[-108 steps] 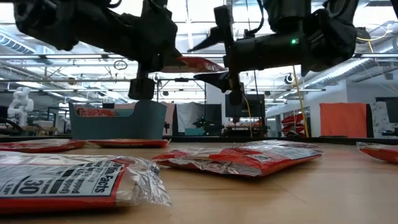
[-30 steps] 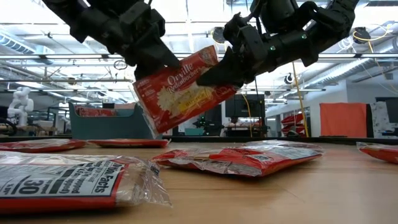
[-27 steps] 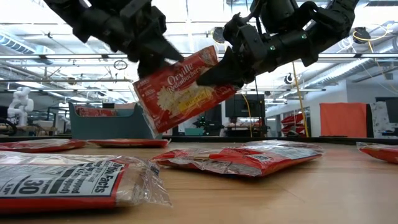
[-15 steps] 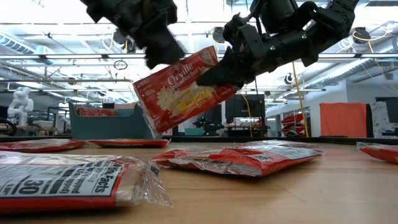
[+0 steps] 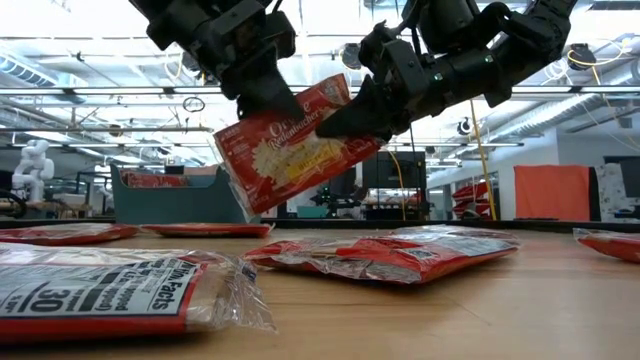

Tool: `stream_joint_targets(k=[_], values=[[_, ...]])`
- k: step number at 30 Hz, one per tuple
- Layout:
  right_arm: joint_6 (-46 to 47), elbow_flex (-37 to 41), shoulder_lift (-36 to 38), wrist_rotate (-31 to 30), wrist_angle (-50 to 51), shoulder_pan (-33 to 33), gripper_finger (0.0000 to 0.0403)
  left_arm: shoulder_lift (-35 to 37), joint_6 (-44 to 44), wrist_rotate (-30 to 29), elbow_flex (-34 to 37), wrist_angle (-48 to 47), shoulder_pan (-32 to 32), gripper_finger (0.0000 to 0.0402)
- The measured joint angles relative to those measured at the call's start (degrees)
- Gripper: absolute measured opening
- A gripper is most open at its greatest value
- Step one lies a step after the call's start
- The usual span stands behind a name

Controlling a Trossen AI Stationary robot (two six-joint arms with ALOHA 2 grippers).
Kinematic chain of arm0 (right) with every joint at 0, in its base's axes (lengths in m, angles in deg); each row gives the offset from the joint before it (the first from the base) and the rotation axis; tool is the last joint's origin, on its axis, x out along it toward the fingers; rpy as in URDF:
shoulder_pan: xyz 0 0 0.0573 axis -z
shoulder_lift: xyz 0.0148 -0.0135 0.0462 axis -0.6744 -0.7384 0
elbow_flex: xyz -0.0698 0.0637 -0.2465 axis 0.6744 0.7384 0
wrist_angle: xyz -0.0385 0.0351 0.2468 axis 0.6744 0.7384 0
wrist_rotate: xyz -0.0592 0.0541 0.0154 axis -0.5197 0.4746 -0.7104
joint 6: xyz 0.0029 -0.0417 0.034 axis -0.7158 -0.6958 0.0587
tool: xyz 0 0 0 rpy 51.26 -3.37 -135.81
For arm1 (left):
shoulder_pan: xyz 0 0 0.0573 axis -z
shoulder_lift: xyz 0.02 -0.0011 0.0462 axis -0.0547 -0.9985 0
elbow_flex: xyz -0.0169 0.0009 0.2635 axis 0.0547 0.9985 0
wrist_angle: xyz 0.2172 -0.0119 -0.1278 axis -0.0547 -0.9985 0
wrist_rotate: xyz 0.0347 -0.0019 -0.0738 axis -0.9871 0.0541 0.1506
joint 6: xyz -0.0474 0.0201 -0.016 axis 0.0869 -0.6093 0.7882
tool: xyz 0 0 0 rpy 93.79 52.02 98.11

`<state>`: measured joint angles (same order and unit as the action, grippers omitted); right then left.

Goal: Sort popcorn bags into baskets
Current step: Put the red popcorn bag into the blue bin

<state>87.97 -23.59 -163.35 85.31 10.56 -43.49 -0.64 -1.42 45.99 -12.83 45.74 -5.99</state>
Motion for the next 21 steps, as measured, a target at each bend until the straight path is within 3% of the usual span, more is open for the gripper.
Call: stream_joint_targets(k=[9,14,21], values=[[0.45,0.0,0.0,-0.23,-0.24,0.0,0.002,-0.06,-1.38,0.31,0.0,-0.22,-0.41,0.0033],[1.28,0.0,0.01,-3.51,-0.44,-0.07,0.003,-0.06,-2.26,0.09,0.0,-0.27,-0.52,0.0029],[0.93,-0.03,6.35,-5.51,3.1,0.27,0.0119,1.31,-2.99,0.63,0.13,-2.46,-2.64,0.0048]])
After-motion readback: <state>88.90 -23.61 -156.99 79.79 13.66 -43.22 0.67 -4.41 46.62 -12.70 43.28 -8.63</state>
